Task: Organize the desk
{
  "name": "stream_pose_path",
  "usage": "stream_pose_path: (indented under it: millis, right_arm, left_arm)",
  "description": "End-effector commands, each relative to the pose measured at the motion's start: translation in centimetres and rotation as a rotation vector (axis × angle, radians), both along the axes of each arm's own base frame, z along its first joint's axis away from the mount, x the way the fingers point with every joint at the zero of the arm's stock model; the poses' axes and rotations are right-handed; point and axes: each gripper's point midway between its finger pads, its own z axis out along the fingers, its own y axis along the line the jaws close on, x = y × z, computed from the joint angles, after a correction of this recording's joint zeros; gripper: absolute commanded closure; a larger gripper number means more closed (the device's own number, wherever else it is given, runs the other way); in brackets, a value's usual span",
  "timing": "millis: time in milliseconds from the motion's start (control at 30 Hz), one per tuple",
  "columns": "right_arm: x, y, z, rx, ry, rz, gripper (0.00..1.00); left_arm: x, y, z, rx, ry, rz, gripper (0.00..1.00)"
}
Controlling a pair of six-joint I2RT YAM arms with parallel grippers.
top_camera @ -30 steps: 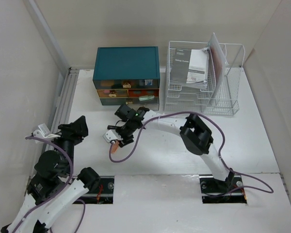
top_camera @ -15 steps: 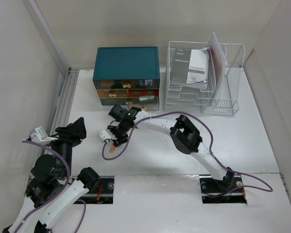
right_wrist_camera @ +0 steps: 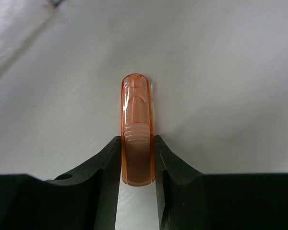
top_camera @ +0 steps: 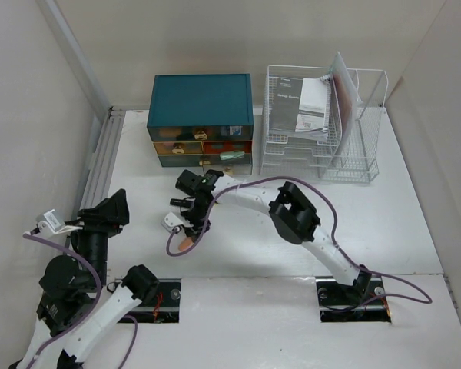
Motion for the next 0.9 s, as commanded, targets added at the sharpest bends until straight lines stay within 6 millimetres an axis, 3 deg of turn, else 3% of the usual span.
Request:
stream_pose_path:
  millis: [0, 67, 100, 167, 200, 267, 300, 400, 433, 500, 533, 733, 767, 867]
  right_arm:
    - [-4.3, -6.1, -3.4, -0.250, 0.105, 0.025, 0.84]
    - [-4.1, -6.3, -3.6, -0.253, 0.092, -0.053, 0.87]
    - [-3.3, -5.8, -1.8, -0.215, 0.045, -0.092, 0.88]
    - [-2.2, -4.9, -0.7, -0.163, -0.008, -0.162, 0.89]
    - [-1.7, -4.4, 1.5, -0.134, -0.018, -0.236, 0.89]
    - [-0.4, -4.4, 2.6, -0.111, -0.079, -0.321, 0.89]
    - [0.7, -3.3, 5.1, -0.035, -0.105, -0.395, 0.89]
    - [3.0, -2.9, 7.6, 0.039, -0.197, -0.523, 0.89]
    - [3.7, -2.9, 9.7, 0.088, -0.232, -0.555, 0.89]
    - [5.1, -3.1, 11.7, 0.134, -0.302, -0.617, 0.89]
    - [5.6, -3.0, 13.9, 0.194, -0.326, -0.649, 0.89]
    - [10.2, -5.2, 21.1, 0.335, -0.494, -0.843, 0.89]
    - [10.8, -5.4, 23.1, 0.388, -0.525, -0.879, 0.89]
    - [14.5, -7.7, 25.3, 0.412, -0.600, -1.003, 0.89]
  left_arm:
    - [-0.2, 0.2, 0.7, -0.019, -0.033, -0.001, 0.35]
    - [-0.1, -0.1, 0.8, -0.009, -0.033, -0.009, 0.35]
    - [-0.1, -0.1, 0.8, -0.008, -0.033, -0.009, 0.35]
    - [0.1, -0.3, 0.7, -0.001, -0.026, -0.009, 0.35]
    - [0.1, -0.3, 0.7, -0.001, -0.026, -0.009, 0.35]
    - [0.3, -0.6, 0.6, 0.008, -0.019, -0.018, 0.35]
    - [0.4, -0.7, 0.5, 0.014, -0.012, -0.018, 0.35]
    - [0.6, -0.9, 0.4, 0.020, -0.005, -0.018, 0.35]
    - [0.6, -0.9, 0.4, 0.020, -0.005, -0.018, 0.35]
    - [0.7, -1.2, 0.3, 0.038, 0.002, -0.026, 0.35]
    - [0.7, -1.2, 0.3, 0.038, 0.002, -0.026, 0.35]
    - [0.9, -1.3, 0.2, 0.044, 0.009, -0.026, 0.35]
    - [0.9, -1.3, 0.2, 0.044, 0.009, -0.026, 0.35]
    - [1.0, -1.6, 0.2, 0.051, 0.014, -0.035, 0.35]
